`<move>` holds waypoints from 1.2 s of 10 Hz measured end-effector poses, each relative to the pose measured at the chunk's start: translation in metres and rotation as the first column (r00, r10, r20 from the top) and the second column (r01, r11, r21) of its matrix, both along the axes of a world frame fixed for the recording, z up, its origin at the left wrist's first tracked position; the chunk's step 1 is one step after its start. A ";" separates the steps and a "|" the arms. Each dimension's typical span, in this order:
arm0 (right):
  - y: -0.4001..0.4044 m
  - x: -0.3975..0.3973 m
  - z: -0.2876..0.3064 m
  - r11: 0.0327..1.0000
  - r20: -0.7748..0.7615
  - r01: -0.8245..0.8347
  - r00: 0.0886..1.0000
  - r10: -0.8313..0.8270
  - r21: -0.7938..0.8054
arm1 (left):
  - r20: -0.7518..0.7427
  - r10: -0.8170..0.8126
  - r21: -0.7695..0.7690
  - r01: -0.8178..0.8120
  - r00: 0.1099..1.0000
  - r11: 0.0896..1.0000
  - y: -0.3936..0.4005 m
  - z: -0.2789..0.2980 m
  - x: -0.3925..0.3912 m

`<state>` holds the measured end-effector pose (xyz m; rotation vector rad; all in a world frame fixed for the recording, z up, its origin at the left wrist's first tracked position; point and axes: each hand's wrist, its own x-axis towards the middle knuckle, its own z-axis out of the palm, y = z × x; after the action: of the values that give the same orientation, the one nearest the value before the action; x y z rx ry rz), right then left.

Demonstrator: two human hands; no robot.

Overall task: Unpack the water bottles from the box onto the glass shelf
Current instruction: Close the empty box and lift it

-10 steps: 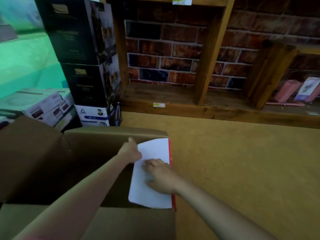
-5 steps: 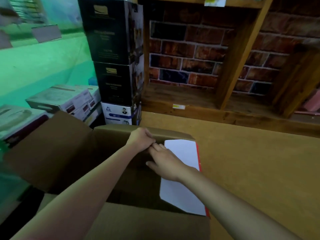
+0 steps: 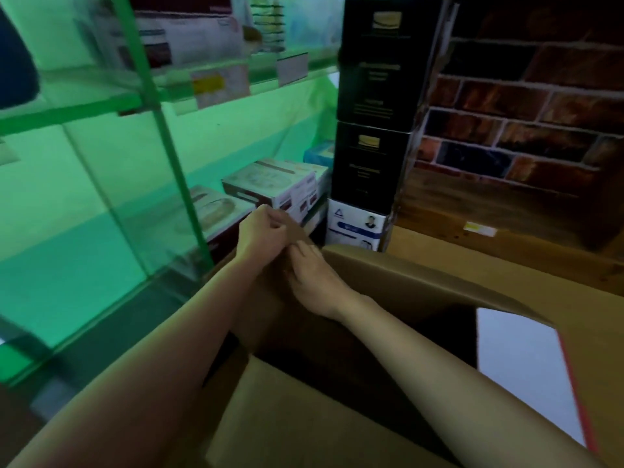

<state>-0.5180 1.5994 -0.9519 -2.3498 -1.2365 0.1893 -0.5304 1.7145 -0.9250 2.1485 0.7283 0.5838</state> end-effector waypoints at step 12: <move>-0.096 0.035 -0.050 0.933 -0.302 0.251 0.896 -0.325 -0.259 | -0.648 -0.382 0.162 0.609 0.659 0.776 -0.092 -0.062 0.019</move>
<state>-0.4831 1.5037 -1.0022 -2.5107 -0.7185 0.6281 -0.5117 1.6226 -0.9867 2.7770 0.2751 -0.3081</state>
